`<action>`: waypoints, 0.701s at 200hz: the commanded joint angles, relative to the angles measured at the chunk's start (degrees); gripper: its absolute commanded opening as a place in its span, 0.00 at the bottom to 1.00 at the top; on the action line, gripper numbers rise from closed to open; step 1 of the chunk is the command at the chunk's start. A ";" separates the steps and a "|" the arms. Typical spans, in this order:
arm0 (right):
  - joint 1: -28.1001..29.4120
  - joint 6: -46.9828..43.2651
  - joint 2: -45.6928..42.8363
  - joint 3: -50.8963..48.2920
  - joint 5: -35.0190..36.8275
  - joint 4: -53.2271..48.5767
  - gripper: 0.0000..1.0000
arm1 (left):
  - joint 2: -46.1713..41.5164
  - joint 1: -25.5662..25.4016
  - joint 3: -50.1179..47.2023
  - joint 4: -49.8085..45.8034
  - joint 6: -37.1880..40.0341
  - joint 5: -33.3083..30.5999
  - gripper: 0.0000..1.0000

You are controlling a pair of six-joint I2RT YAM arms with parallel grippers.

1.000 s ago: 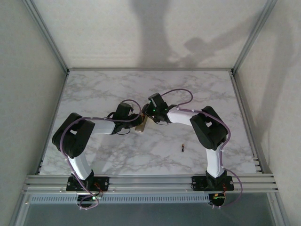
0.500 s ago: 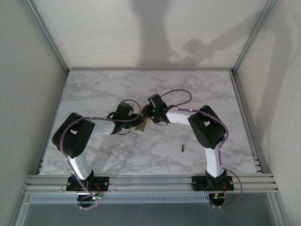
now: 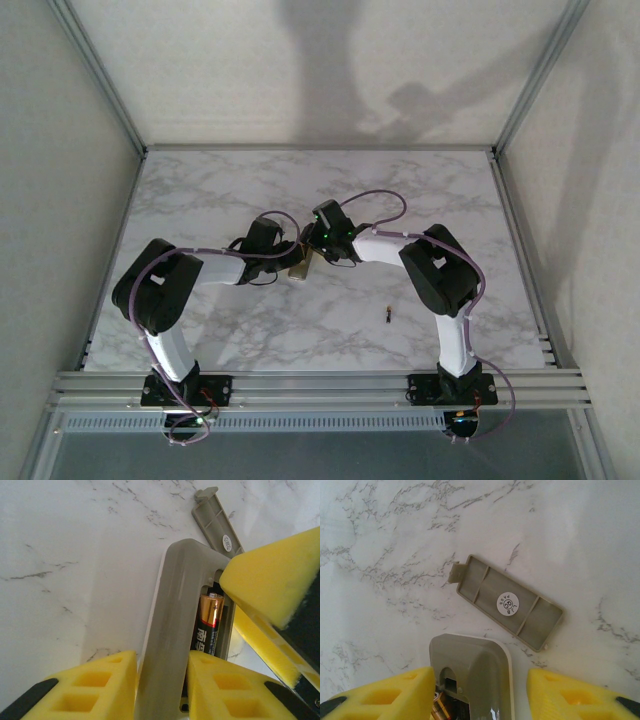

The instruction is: Load the batteries into the remote control

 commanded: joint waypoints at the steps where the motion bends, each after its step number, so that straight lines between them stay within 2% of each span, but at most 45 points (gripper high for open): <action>1: 0.90 -1.24 -1.70 -0.14 -0.57 -1.02 0.52 | 5.12 -0.62 -0.52 -2.58 -0.38 -1.98 0.28; 10: 0.94 -1.32 -1.79 -0.03 -0.50 -1.05 0.53 | 5.10 -0.62 -0.54 -2.54 -0.38 -1.85 0.19; 15: 0.94 -1.44 -1.79 0.08 -0.57 -1.10 0.53 | 5.10 -0.62 -0.50 -2.64 -0.34 -1.86 0.18; 68: 0.95 -2.02 -1.37 1.06 -0.79 -1.67 0.53 | 5.32 -0.66 -0.32 -2.89 -0.20 -2.08 0.23; 140: 0.93 -2.67 -0.85 2.89 -0.92 -2.53 0.55 | 5.46 -0.70 -0.37 -2.80 0.57 -1.73 0.23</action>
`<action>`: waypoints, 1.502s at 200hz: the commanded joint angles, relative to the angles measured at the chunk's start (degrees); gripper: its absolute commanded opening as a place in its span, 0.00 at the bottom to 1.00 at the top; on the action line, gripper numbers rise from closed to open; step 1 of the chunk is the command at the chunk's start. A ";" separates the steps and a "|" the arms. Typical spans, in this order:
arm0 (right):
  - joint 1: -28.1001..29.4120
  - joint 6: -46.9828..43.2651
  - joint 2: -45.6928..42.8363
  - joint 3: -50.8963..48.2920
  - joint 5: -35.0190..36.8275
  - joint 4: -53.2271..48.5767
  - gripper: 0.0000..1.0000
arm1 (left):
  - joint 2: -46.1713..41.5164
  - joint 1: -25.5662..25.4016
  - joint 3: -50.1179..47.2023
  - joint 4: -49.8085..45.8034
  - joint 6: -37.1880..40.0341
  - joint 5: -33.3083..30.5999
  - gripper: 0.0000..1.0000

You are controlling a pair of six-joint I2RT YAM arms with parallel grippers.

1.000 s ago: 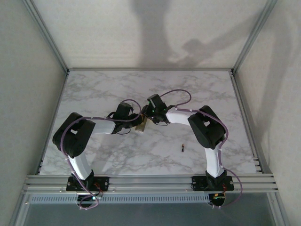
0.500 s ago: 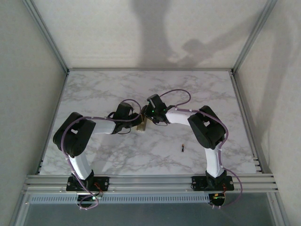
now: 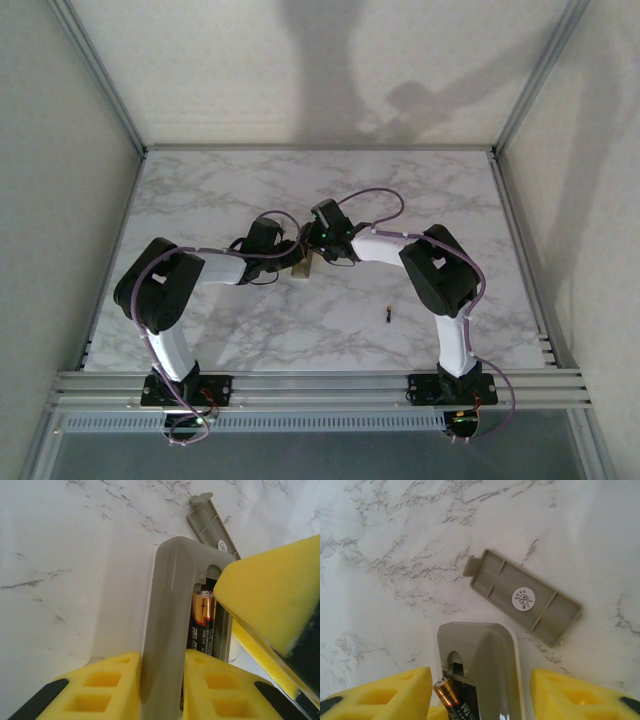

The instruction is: Load the batteries into the remote control

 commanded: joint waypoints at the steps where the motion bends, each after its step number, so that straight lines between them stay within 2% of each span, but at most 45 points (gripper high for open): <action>1: 0.53 -1.16 -0.77 1.82 -0.77 -1.51 0.55 | 4.82 -0.66 -0.44 -4.35 0.78 -1.76 0.23; 168: 0.47 -0.19 -2.16 -1.65 0.16 -1.60 0.45 | 5.17 -0.66 0.25 -5.50 0.17 -3.01 0.23; 250: 0.54 -0.17 -3.40 -3.30 0.72 -0.41 0.45 | 5.15 -0.66 0.21 -5.50 0.14 -2.88 0.23; 300: 0.38 -0.90 -3.57 -2.58 1.29 1.04 0.49 | 4.95 -0.73 0.12 -5.71 0.85 -2.79 0.23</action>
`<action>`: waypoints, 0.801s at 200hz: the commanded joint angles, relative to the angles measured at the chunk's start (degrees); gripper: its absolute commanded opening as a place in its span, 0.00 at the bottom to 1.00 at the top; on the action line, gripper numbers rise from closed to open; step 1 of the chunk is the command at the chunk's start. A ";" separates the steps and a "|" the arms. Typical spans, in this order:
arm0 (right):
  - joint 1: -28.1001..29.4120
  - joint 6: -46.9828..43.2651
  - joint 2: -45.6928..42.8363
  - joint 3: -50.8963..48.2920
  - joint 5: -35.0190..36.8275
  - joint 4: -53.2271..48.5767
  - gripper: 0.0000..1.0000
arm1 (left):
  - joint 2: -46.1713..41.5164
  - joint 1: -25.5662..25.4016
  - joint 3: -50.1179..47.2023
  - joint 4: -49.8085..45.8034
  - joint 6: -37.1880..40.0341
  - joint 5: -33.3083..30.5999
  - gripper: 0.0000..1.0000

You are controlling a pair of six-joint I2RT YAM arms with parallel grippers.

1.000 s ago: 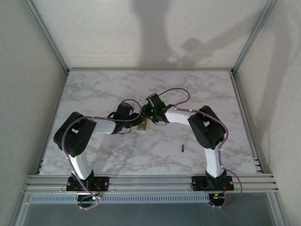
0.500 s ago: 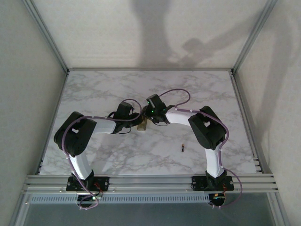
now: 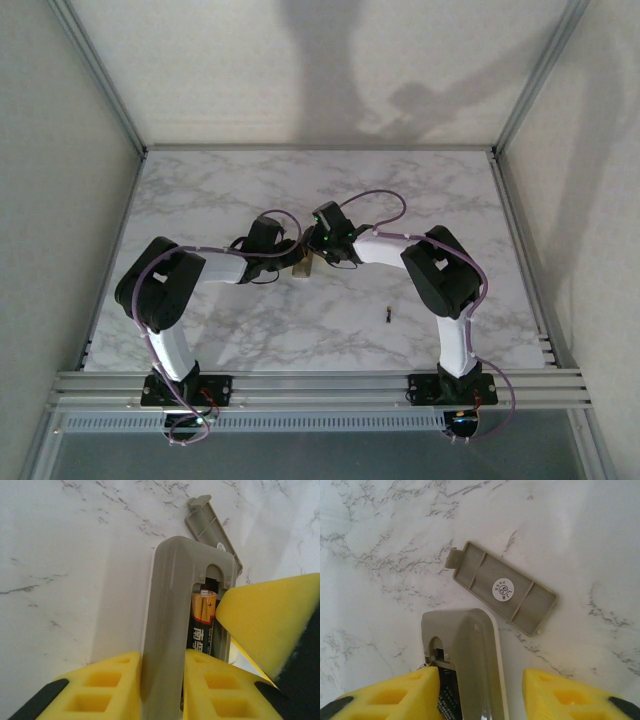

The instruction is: Load the batteries into the remote control

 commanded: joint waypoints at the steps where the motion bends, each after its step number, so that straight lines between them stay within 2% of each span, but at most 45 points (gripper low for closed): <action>1: 0.33 -0.40 -2.48 -0.56 0.77 0.89 0.49 | 4.49 -0.74 -0.56 -5.36 0.81 -2.73 0.23; 160: -0.72 -0.22 2.51 4.41 -0.62 -0.36 0.52 | 4.12 -0.79 -0.75 -5.41 1.48 -2.24 0.23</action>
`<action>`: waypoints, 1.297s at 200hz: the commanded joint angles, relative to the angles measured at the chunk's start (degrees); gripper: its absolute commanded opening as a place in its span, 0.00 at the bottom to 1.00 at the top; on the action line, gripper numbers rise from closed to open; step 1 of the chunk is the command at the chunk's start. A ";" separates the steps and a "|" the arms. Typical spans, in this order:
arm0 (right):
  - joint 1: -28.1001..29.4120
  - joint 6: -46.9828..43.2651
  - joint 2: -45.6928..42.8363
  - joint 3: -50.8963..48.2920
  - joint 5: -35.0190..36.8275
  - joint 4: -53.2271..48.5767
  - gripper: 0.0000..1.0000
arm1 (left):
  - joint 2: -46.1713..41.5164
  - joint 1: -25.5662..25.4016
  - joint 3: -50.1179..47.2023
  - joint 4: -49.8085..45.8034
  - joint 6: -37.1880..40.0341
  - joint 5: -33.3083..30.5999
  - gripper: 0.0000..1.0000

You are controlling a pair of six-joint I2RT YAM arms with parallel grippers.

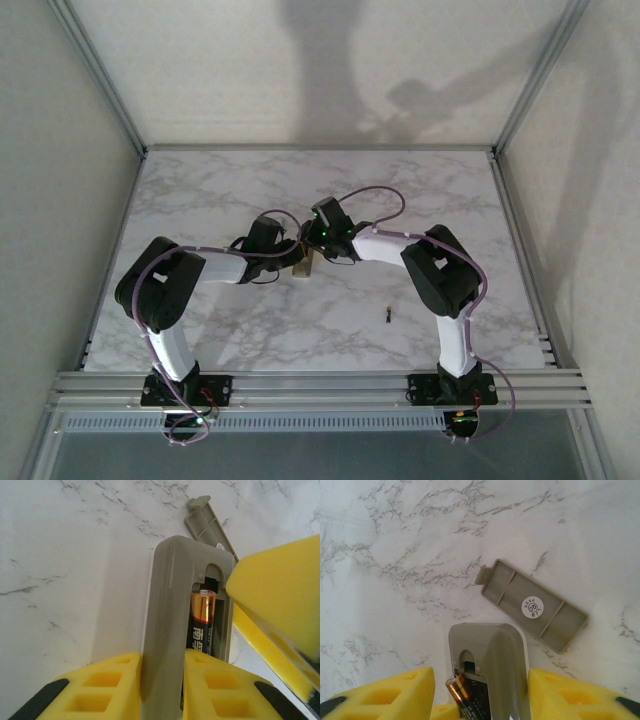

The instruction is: Load the batteries into the remote control

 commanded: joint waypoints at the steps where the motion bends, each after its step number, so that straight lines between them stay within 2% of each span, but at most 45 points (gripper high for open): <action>1: -0.32 -0.09 1.84 2.12 -0.36 -0.72 0.52 | 4.12 -0.75 -0.80 -5.49 1.40 -2.29 0.23; 60: -0.32 -0.53 2.99 3.19 0.23 -2.75 0.50 | 4.03 -0.77 -0.74 -5.52 1.44 -2.34 0.23; 259: -0.14 -0.11 -1.79 -3.97 1.29 -0.37 0.45 | 4.47 -0.78 -0.21 -6.40 -0.31 -4.08 0.23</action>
